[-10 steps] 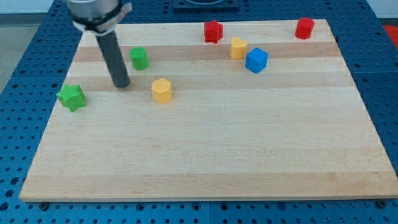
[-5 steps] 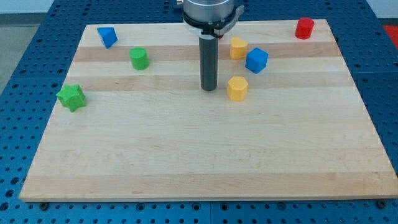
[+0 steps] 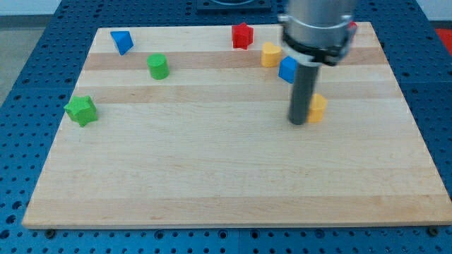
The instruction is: Push the yellow hexagon to the center right of the board
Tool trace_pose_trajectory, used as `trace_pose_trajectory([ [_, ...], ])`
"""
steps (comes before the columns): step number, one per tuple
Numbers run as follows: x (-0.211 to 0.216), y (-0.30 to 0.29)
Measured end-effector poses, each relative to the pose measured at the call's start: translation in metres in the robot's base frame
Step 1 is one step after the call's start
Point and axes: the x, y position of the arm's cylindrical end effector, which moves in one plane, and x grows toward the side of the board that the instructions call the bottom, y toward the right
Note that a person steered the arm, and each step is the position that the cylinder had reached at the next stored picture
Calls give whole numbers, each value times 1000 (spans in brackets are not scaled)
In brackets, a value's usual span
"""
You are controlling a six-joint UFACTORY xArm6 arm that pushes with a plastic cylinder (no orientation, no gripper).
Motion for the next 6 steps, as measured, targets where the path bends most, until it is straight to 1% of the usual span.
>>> trace_pose_trajectory([
  [1,-16,47],
  [2,-9,39],
  [3,0,-20],
  [4,-31,-48],
  [5,-73,-33],
  [6,-78,12],
])
